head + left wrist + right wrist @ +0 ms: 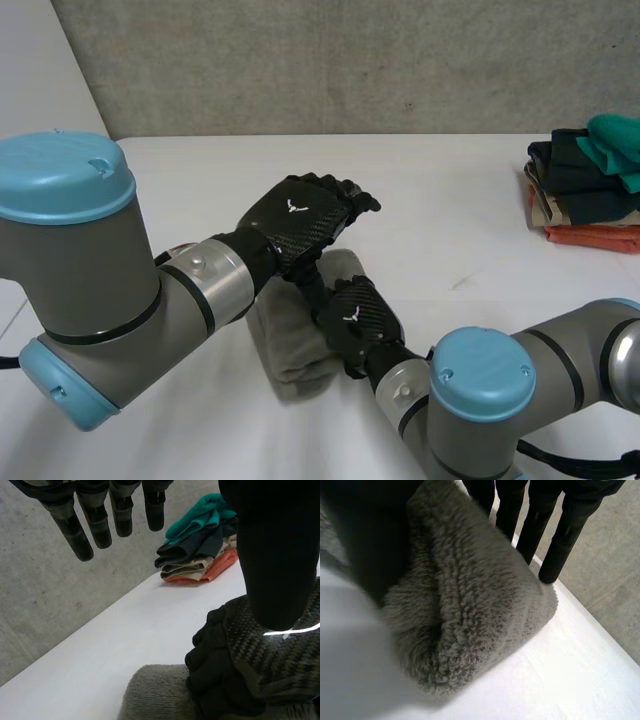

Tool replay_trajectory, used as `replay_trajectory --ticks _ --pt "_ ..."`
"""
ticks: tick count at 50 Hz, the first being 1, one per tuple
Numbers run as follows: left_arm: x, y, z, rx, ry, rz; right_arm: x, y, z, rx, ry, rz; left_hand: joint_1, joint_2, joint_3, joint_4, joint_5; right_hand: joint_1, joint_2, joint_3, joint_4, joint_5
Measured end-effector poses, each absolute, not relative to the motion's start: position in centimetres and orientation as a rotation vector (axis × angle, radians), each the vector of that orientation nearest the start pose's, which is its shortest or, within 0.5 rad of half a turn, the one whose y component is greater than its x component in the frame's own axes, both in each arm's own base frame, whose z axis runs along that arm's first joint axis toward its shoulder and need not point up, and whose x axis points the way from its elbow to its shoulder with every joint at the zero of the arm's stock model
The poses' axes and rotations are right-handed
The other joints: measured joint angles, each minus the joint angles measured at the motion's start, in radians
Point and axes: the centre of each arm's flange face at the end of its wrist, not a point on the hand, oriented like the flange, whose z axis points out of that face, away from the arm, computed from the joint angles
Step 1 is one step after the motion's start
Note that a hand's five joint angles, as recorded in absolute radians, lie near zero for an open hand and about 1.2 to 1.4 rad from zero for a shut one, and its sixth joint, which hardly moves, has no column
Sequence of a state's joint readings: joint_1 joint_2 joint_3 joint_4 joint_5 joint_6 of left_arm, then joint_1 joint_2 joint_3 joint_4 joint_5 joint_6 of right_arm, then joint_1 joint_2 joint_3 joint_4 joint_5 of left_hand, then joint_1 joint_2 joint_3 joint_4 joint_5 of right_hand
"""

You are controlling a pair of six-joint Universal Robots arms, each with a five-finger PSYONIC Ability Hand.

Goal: Fold the laundry.

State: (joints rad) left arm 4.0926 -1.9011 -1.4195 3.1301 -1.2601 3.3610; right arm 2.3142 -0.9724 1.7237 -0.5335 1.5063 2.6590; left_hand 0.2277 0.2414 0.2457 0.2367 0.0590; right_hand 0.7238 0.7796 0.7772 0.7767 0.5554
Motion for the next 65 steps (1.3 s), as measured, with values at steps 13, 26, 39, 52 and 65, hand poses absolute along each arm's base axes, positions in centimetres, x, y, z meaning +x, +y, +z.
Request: replay_trajectory --ticks 13,26,39,52,65 --pt "-33.6 -20.4 25.3 1.467 2.419 -2.261 36.5 -19.3 12.3 -1.348 1.722 -1.898 0.0 0.0 0.0 0.0 0.0 0.25 0.328 0.341 0.396 0.326" --pt "-32.1 -22.4 31.6 1.272 2.201 -2.508 33.2 -31.3 25.7 -0.993 1.538 -2.429 0.0 0.0 0.0 0.0 0.0 0.25 0.328 0.342 0.41 0.327" --pt "-32.3 -22.1 33.0 1.269 2.143 -2.565 18.5 -43.6 34.4 -0.801 1.402 -2.764 0.0 0.0 0.0 0.0 0.0 0.25 0.328 0.348 0.411 0.327" --pt "-33.1 -21.5 31.3 1.331 2.203 -2.506 1.7 -52.2 25.8 -0.674 1.571 -2.635 0.0 0.0 0.0 0.0 0.0 0.25 0.328 0.348 0.411 0.327" --pt "-33.8 -21.3 29.2 1.375 2.272 -2.431 0.7 -52.2 15.2 -0.726 1.721 -2.384 0.0 0.0 0.0 0.0 0.0 0.248 0.21 0.217 0.236 0.272"
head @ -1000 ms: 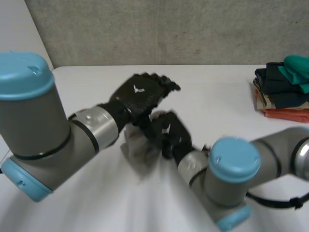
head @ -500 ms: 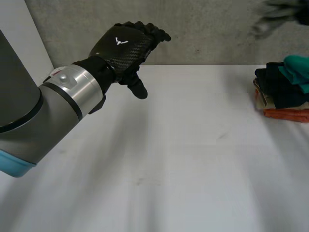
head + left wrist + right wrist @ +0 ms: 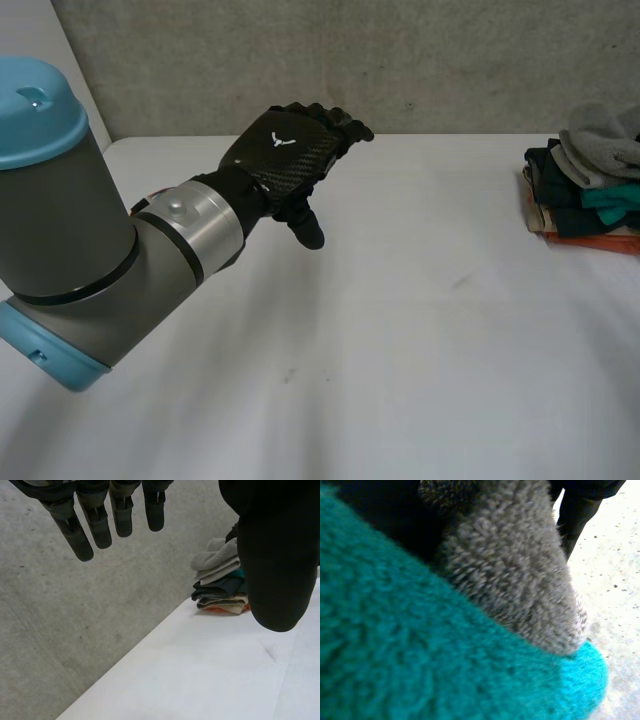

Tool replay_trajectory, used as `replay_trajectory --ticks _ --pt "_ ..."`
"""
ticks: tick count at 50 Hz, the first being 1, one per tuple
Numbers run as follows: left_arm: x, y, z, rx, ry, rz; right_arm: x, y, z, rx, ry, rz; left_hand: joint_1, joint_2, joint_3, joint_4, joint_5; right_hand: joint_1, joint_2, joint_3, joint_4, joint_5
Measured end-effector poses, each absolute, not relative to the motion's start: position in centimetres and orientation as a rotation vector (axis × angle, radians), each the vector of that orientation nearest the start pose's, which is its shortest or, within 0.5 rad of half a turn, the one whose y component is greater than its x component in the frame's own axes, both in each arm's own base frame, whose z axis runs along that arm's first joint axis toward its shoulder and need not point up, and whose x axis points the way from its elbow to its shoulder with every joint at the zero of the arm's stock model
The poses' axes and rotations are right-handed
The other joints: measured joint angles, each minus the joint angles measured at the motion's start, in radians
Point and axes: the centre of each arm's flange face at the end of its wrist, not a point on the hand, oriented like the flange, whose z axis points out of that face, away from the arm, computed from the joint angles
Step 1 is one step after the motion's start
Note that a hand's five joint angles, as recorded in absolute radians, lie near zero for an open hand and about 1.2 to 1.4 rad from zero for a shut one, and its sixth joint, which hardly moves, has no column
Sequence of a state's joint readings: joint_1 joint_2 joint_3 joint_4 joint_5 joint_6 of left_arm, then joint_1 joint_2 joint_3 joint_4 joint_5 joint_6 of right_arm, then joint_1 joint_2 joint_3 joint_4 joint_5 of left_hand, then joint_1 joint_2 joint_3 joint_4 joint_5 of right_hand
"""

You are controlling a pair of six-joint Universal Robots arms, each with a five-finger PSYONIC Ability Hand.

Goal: Fold the laundry.

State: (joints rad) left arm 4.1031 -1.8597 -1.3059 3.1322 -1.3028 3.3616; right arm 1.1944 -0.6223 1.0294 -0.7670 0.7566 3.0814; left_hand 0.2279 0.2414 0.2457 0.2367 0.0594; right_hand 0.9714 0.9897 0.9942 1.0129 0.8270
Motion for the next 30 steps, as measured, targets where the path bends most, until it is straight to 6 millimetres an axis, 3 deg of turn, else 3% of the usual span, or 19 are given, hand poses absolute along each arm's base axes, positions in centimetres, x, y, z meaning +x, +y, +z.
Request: replay_trajectory --ticks 1,4,7,16,24,30 --pt "-33.9 -21.2 29.1 1.38 2.275 -2.428 0.7 -52.1 15.2 -0.727 1.721 -2.382 0.0 0.0 0.0 0.0 0.0 -0.006 -0.02 -0.021 -0.017 -0.016" --pt "-34.0 -21.0 29.1 1.39 2.277 -2.427 0.7 -52.1 16.0 -0.717 1.719 -2.403 0.0 0.0 0.0 0.0 0.0 -0.521 -0.563 -0.524 -0.508 -0.464" --pt "-34.1 -20.7 29.2 1.398 2.272 -2.432 0.3 -52.0 17.6 -0.667 1.737 -2.443 0.0 0.0 0.0 0.0 0.0 -0.743 -0.77 -0.761 -0.773 -0.702" --pt "-34.5 -19.5 30.0 1.438 2.243 -2.469 -1.2 -50.2 22.2 -0.5 1.911 -2.432 0.0 0.0 0.0 0.0 0.0 -0.749 -0.784 -0.788 -0.808 -0.778" --pt "-34.4 -18.5 31.4 1.443 2.203 -2.526 -2.9 -46.6 26.1 -0.5 2.166 -2.376 0.0 0.0 0.0 0.0 0.0 -0.749 -0.784 -0.788 -0.808 -0.778" --pt "-34.1 -18.1 32.5 1.431 2.174 -2.57 -4.8 -44.1 30.0 -0.492 2.348 -2.472 0.0 0.0 0.0 0.0 0.0 -0.749 -0.784 -0.788 -0.808 -0.778"
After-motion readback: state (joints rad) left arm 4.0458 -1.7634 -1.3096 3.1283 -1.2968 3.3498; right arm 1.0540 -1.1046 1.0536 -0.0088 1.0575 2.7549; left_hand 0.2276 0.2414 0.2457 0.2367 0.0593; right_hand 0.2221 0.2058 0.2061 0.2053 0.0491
